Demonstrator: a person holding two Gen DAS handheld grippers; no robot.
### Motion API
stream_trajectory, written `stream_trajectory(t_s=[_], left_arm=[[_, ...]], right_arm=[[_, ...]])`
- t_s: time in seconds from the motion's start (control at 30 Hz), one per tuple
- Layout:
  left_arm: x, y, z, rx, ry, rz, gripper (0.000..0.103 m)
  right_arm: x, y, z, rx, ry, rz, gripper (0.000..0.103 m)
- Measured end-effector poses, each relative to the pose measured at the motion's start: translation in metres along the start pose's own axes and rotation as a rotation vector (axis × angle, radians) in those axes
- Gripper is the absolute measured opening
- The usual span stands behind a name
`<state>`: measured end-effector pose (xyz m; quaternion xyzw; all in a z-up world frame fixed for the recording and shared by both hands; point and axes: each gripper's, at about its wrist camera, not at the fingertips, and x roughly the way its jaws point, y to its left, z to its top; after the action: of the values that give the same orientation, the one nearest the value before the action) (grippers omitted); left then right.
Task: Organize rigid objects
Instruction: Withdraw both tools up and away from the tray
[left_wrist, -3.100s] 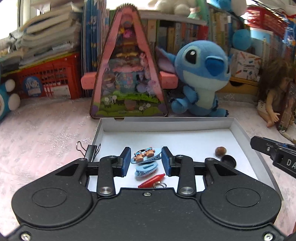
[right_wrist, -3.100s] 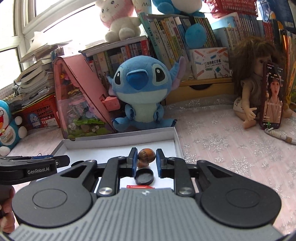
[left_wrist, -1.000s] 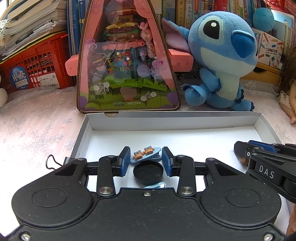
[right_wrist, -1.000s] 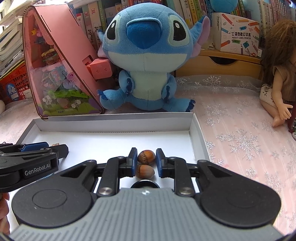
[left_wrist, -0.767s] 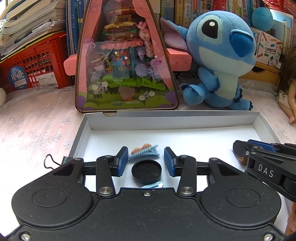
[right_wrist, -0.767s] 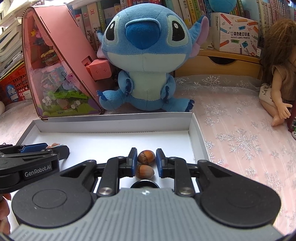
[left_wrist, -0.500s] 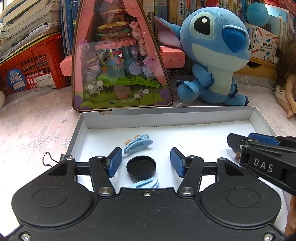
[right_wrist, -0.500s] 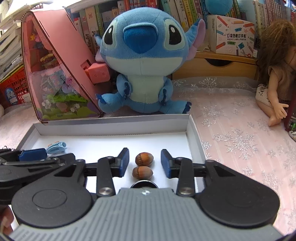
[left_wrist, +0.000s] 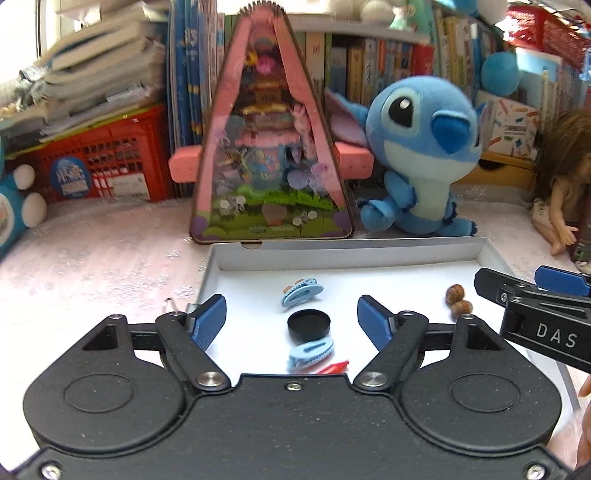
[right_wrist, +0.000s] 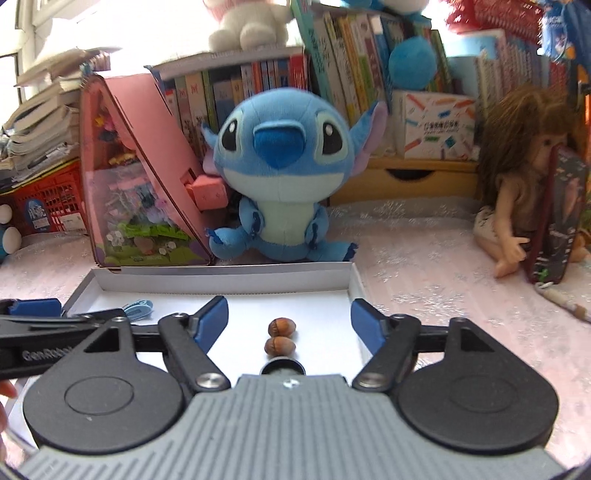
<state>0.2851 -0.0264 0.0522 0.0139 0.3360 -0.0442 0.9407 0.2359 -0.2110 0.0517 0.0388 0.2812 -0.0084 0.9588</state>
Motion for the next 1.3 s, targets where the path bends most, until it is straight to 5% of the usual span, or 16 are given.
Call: stream_trajectory(t_s=[0.3,0.63,1.0,1.3], left_arm=[[-0.07,0.003,-0.031,0.029,-0.093,-0.029,0.079],[-0.122,0.008,-0.096,0.016,-0.094,-0.04,0.08],[-0.112,0.014,-0.15,-0.011,-0.023,-0.012,0.08],[-0.096,0.009,-0.158,0.009,-0.022,0.027,0.084]], right_arm=[[-0.063,-0.001,-0.025,0.007,-0.077,0.01,0.088],[-0.115,-0.003,-0.077,-0.012,-0.112,0.009,0.092],[-0.114,-0.001,-0.124,-0.078,-0.034,-0.009,0.093],[-0.096,0.003,-0.132,-0.094,0.055,-0.003,0.097]])
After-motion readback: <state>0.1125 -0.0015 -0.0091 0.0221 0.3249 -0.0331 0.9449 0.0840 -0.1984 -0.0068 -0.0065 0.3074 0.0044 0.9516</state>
